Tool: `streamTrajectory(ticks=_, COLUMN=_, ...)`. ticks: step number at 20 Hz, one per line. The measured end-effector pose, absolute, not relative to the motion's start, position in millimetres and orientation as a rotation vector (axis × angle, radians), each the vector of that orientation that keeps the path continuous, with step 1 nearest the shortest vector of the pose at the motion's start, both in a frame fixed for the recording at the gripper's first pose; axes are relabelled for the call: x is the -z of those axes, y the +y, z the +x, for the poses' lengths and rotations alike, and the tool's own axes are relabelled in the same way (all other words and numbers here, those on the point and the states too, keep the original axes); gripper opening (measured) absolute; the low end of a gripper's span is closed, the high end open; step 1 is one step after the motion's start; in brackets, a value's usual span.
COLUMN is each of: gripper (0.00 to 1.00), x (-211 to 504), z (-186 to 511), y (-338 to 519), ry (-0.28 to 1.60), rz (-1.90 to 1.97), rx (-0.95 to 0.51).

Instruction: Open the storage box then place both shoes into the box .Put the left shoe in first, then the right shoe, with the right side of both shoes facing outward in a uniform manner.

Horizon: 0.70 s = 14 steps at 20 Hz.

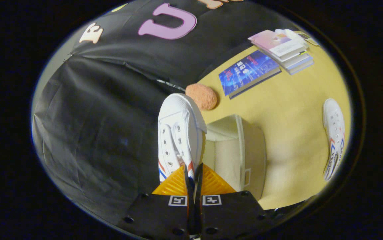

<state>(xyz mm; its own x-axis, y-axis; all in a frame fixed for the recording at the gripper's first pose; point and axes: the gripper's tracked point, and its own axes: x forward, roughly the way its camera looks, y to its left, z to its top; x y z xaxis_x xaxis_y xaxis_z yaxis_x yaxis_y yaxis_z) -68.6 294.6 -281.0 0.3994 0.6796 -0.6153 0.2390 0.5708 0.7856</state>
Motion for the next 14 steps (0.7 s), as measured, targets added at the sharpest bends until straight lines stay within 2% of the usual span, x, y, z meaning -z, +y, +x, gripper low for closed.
streamTrajectory(ticks=6, gripper=0.02, x=342.0, z=-98.2, y=340.2, ry=1.329, rz=0.845, rx=-0.312)
streamTrajectory(ticks=14, gripper=0.03, x=398.5, z=-90.9, y=366.3, ry=1.461, rz=0.752, rx=-0.164)
